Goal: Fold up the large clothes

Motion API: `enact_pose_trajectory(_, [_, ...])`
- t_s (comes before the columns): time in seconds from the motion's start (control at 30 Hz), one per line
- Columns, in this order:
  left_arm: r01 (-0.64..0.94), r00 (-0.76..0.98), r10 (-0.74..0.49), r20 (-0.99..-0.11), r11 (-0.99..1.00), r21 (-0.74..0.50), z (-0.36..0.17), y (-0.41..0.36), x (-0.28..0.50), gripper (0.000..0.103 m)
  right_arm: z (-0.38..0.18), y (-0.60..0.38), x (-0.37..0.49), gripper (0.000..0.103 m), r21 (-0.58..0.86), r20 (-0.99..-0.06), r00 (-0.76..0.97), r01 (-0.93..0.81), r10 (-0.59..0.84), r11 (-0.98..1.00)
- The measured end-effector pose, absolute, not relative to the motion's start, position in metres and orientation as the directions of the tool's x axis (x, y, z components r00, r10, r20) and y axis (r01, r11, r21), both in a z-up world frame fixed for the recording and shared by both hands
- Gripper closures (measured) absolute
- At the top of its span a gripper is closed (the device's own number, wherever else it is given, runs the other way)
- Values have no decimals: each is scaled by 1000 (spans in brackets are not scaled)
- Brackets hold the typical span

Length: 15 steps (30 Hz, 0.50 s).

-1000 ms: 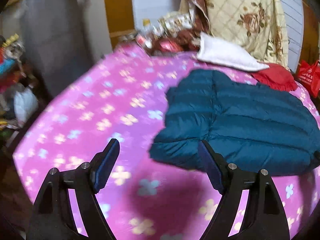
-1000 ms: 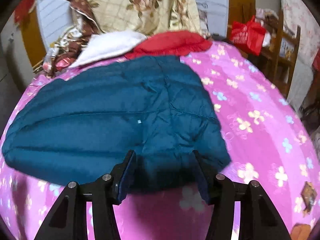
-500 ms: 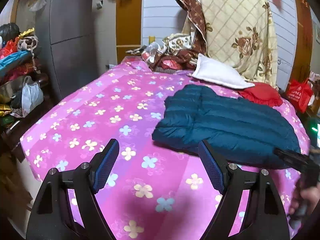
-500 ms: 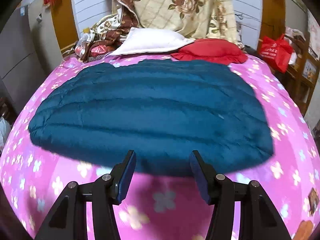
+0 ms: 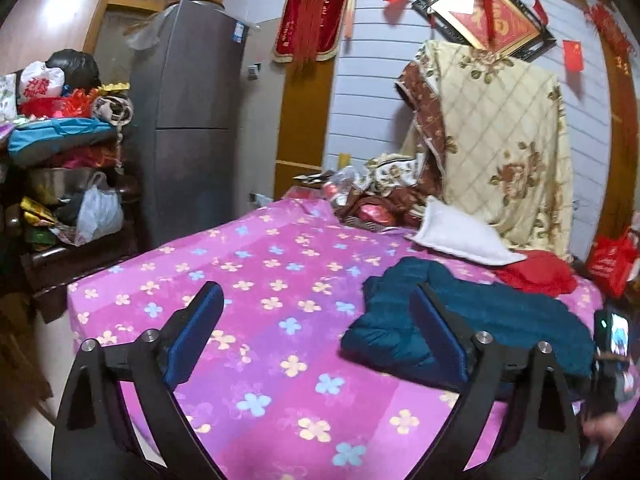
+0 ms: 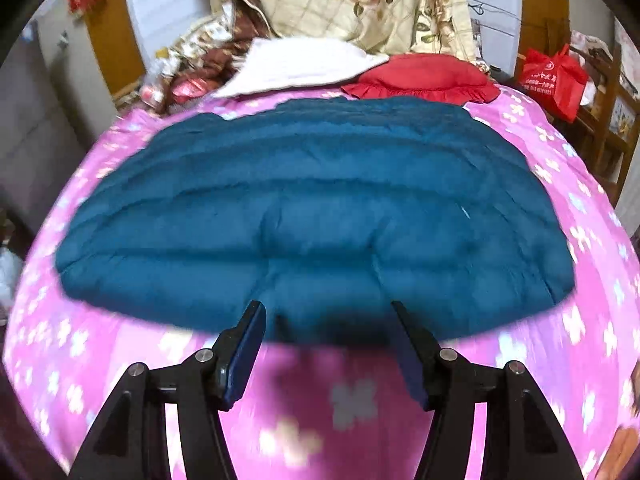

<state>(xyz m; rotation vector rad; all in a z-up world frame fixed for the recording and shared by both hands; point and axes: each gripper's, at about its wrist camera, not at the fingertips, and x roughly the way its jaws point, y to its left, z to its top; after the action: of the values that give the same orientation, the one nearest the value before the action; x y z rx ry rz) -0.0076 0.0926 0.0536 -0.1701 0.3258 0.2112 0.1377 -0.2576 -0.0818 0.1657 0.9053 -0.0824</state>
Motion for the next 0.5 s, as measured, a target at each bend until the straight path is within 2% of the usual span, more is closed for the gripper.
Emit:
enact_pose_trajectory(0.13, [-179,920,134,-368,979,-92,54,73,-10,8,-72,-255,78,43,88,-752,658,132,-21,987])
enact_pose_trajectory(0.27, [-111,894,85,-441,993,-33,47,47,-11,8,-66,-260,28,42,79,-718,694,170,-63,982])
enact_pose_trajectory(0.5, [5,805,-26,-593,999,-37,19,5,-23,8,-63,-260,-14,42,52,-743,660,228,-115,972])
